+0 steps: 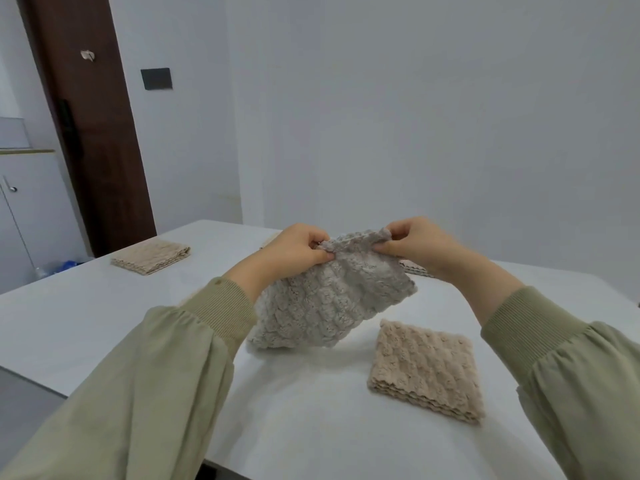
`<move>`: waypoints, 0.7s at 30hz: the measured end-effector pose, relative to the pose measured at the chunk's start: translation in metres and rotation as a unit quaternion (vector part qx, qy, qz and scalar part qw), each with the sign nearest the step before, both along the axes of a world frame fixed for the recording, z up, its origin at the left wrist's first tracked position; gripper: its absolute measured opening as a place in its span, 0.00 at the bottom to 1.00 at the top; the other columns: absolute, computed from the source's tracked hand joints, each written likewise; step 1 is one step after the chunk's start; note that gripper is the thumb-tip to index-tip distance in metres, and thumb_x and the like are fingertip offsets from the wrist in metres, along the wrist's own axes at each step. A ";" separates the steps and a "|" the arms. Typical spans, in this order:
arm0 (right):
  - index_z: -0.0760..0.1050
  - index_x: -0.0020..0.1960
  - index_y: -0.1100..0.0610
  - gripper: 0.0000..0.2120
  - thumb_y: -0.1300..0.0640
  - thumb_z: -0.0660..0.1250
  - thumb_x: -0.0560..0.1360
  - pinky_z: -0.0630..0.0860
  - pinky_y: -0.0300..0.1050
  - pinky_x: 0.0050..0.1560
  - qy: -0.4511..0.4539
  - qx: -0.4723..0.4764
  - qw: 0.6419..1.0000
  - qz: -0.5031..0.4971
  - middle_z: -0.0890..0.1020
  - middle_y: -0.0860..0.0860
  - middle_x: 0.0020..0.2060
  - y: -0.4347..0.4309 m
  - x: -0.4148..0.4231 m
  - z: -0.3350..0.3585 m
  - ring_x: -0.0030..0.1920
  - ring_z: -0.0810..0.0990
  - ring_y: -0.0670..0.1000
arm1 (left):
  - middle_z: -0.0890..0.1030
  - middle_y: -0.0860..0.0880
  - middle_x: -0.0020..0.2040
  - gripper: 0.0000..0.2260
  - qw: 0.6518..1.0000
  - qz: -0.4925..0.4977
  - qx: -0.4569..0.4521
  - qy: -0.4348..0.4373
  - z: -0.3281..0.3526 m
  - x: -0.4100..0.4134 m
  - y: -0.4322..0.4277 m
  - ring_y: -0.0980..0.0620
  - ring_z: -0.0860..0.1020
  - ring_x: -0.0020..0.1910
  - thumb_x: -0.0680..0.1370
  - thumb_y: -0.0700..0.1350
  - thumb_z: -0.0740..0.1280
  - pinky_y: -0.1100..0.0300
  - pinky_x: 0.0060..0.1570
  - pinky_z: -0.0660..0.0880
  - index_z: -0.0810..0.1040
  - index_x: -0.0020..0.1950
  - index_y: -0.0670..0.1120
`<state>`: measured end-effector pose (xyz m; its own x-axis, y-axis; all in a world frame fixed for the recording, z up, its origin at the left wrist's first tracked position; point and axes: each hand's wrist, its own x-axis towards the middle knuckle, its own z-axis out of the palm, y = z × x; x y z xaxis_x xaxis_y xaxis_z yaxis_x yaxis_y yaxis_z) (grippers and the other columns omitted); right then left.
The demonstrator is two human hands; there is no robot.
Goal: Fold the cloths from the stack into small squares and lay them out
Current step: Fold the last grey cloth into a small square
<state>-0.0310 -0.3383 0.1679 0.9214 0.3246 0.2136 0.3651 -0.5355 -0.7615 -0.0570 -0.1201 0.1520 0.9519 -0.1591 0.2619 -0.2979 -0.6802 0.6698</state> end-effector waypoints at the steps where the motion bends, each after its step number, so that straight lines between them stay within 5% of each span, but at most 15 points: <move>1: 0.81 0.41 0.59 0.06 0.56 0.73 0.70 0.75 0.56 0.52 0.003 0.019 1.000 -0.004 0.83 0.59 0.38 -0.001 0.000 0.000 0.41 0.78 0.53 | 0.71 0.42 0.33 0.11 1.000 -0.002 0.011 0.006 0.000 -0.001 0.001 0.51 0.68 0.32 0.76 0.44 0.69 0.59 0.37 0.65 0.78 0.47 0.36; 4: 0.79 0.42 0.62 0.08 0.57 0.72 0.72 0.74 0.47 0.40 0.011 0.067 0.998 -0.006 0.79 0.56 0.36 0.004 -0.007 0.006 0.38 0.76 0.53 | 0.73 0.45 0.33 0.06 1.000 -0.013 0.006 0.023 0.002 -0.003 0.001 0.51 0.70 0.33 0.75 0.45 0.69 0.59 0.38 0.66 0.81 0.45 0.43; 7: 0.75 0.52 0.53 0.09 0.61 0.69 0.73 0.71 0.39 0.28 0.023 0.116 0.993 -0.012 0.76 0.54 0.33 0.012 -0.013 0.015 0.28 0.73 0.49 | 0.80 0.50 0.38 0.01 0.998 0.049 -0.030 -0.015 0.001 0.000 0.000 0.53 0.76 0.36 0.75 0.45 0.70 0.62 0.37 0.70 0.80 0.45 0.49; 9: 0.72 0.60 0.47 0.18 0.64 0.66 0.75 0.71 0.36 0.26 0.027 0.137 0.990 0.004 0.72 0.51 0.30 0.018 -0.016 0.020 0.25 0.70 0.46 | 0.80 0.51 0.44 0.07 0.992 0.107 -0.034 -0.062 0.001 0.001 -0.003 0.54 0.77 0.39 0.75 0.45 0.70 0.62 0.36 0.73 0.78 0.52 0.50; 12: 0.77 0.59 0.54 0.15 0.66 0.64 0.75 0.75 0.38 0.31 0.019 0.194 0.981 -0.020 0.78 0.54 0.34 0.030 -0.015 0.029 0.29 0.75 0.48 | 0.77 0.50 0.40 0.02 0.976 0.126 -0.103 -0.145 0.003 -0.008 -0.004 0.52 0.76 0.39 0.76 0.46 0.68 0.60 0.40 0.73 0.77 0.47 0.49; 14: 0.79 0.54 0.61 0.11 0.68 0.64 0.74 0.76 0.38 0.31 0.035 0.256 0.965 -0.046 0.80 0.55 0.35 0.037 -0.014 0.035 0.29 0.79 0.47 | 0.78 0.48 0.40 0.06 0.965 0.067 -0.172 -0.188 0.003 -0.020 -0.004 0.50 0.76 0.40 0.77 0.49 0.64 0.59 0.42 0.72 0.75 0.44 0.47; 18: 0.76 0.51 0.65 0.07 0.69 0.63 0.75 0.76 0.36 0.25 0.067 0.368 0.925 -0.063 0.79 0.58 0.35 0.053 -0.015 0.044 0.25 0.80 0.47 | 0.74 0.56 0.56 0.25 0.966 0.022 -0.095 -0.238 -0.008 -0.043 -0.013 0.59 0.73 0.54 0.67 0.61 0.68 0.66 0.51 0.70 0.68 0.61 0.54; 21: 0.75 0.49 0.65 0.04 0.69 0.63 0.75 0.77 0.37 0.27 0.068 0.388 0.914 -0.094 0.80 0.62 0.41 0.062 -0.013 0.044 0.32 0.82 0.53 | 0.70 0.58 0.62 0.33 0.957 0.057 -0.097 -0.268 -0.015 -0.042 -0.031 0.60 0.70 0.61 0.67 0.55 0.74 0.66 0.57 0.69 0.62 0.67 0.57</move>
